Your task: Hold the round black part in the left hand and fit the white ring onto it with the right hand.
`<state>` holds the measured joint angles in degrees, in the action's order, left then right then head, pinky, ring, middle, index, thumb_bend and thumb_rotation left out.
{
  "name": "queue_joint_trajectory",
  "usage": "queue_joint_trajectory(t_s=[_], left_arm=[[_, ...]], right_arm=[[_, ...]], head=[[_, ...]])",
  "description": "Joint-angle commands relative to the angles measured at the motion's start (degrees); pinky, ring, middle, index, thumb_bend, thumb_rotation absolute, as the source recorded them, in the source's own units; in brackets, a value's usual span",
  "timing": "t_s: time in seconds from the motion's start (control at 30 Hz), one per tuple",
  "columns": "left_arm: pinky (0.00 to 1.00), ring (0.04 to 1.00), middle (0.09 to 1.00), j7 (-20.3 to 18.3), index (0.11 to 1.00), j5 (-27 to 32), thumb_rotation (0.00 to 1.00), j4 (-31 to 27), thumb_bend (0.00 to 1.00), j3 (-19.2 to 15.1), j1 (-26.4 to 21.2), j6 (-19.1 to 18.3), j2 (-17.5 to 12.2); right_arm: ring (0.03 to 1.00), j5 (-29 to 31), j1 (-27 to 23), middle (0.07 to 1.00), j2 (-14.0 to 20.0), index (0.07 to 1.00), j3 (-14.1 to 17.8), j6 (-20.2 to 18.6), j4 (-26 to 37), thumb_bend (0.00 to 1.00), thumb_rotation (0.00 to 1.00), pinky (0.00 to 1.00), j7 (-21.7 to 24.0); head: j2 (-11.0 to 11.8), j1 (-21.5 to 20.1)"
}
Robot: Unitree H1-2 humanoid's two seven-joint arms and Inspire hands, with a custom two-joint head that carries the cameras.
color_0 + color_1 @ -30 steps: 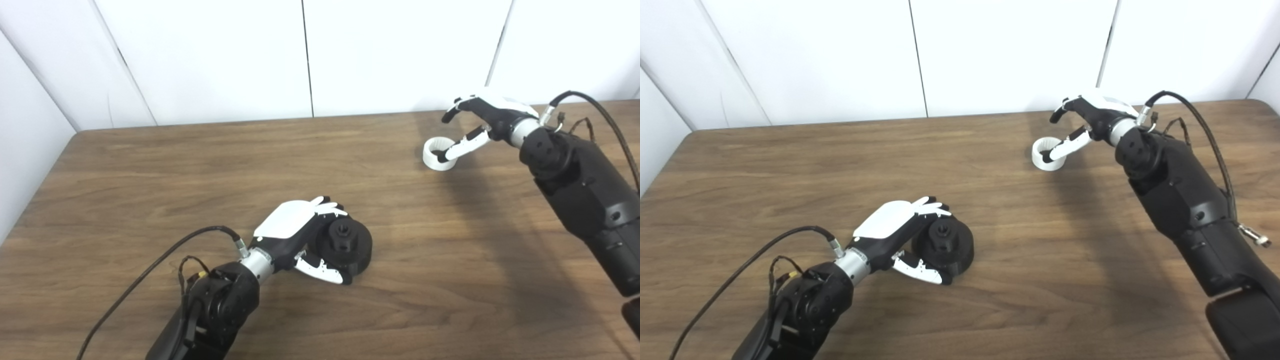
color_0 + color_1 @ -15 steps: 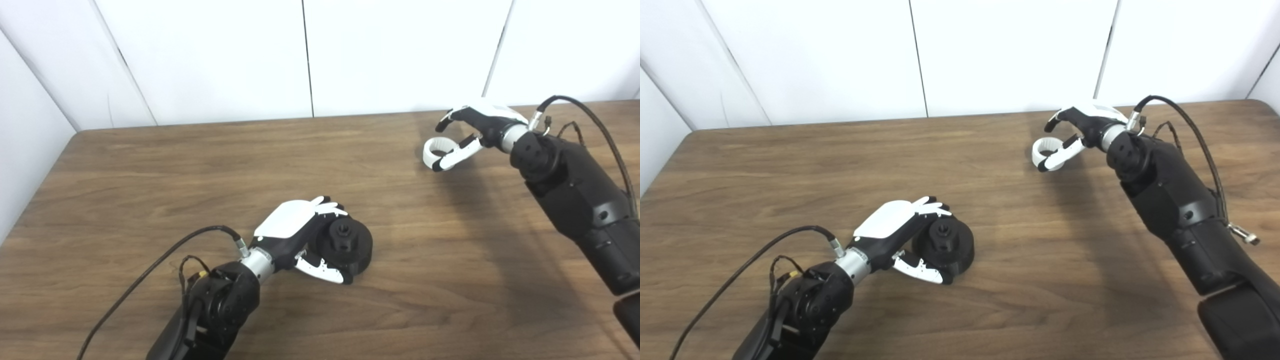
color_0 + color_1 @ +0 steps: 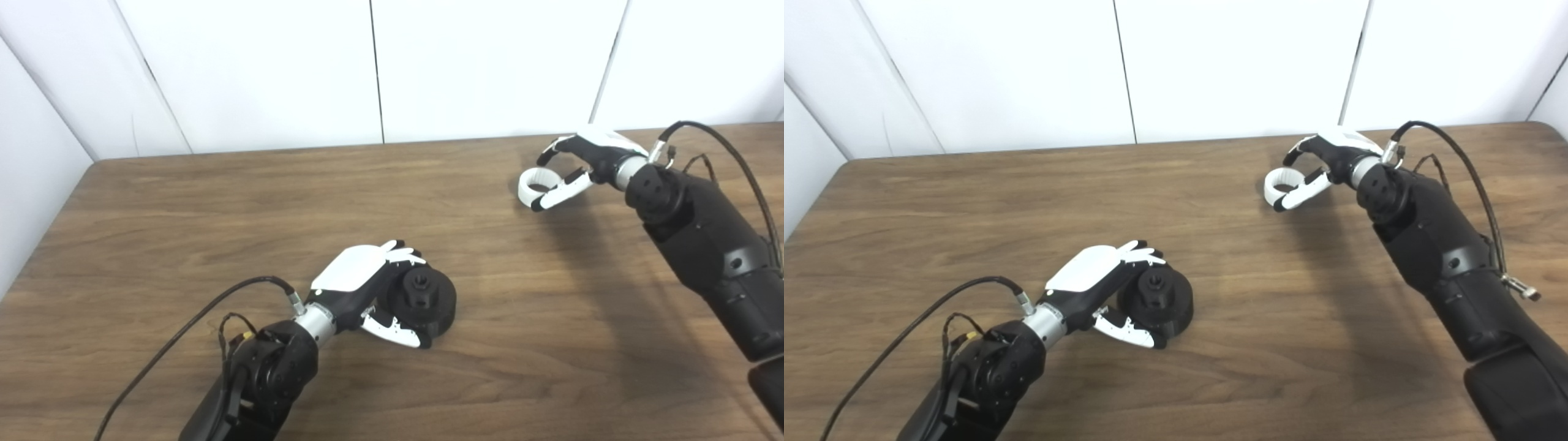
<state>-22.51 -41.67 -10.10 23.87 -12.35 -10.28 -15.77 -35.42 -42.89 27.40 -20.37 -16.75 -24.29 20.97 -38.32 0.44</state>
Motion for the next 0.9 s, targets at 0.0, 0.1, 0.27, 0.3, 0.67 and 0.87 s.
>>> queue_joint_trajectory(t_s=[0.0,0.1,0.27,0.3,0.67,0.87], left_arm=[[0.92,0.988,0.923,-0.86,0.798,0.26,0.40,0.67,1.00,0.03,-0.15,-0.14,-0.73],[0.91,0.985,0.921,-0.58,0.797,0.33,0.40,0.76,1.00,0.02,-0.07,0.17,-0.76],[0.92,0.987,0.922,-0.84,0.797,0.55,0.40,0.45,1.00,-0.15,0.07,-0.08,-0.85],[0.92,0.987,0.922,-0.93,0.797,0.58,0.40,0.38,1.00,-0.18,0.08,-0.14,-0.88],[0.92,0.988,0.922,-0.91,0.795,0.69,0.39,0.32,1.00,-0.28,0.08,0.00,-0.99],[0.92,0.989,0.924,-1.30,0.799,0.56,0.39,-0.08,1.00,-0.30,0.08,-0.43,-1.11]], right_arm=[[1.000,-0.16,-3.89,0.939,1.52,0.763,1.28,1.81,0.96,0.88,0.36,0.92,-1.85],[0.998,-0.06,-3.75,0.936,1.50,0.763,1.70,1.72,0.77,0.88,0.36,0.92,-2.31],[1.000,0.08,-3.66,0.934,1.46,0.762,2.12,1.81,0.11,0.87,0.35,0.92,-3.08],[1.000,0.12,-3.64,0.934,1.46,0.761,2.18,2.01,-0.05,0.87,0.35,0.92,-3.25],[0.986,0.43,-2.72,0.920,0.75,0.743,2.88,3.72,-0.75,0.86,0.32,0.88,-5.58],[0.989,0.22,-2.52,0.917,0.32,0.740,2.50,3.25,-0.40,0.86,0.33,0.89,-5.61]], head=[[0.00,-0.02],[0.01,0.00],[-0.10,0.09],[-0.10,0.09],[-0.30,0.13],[-0.42,0.18]])
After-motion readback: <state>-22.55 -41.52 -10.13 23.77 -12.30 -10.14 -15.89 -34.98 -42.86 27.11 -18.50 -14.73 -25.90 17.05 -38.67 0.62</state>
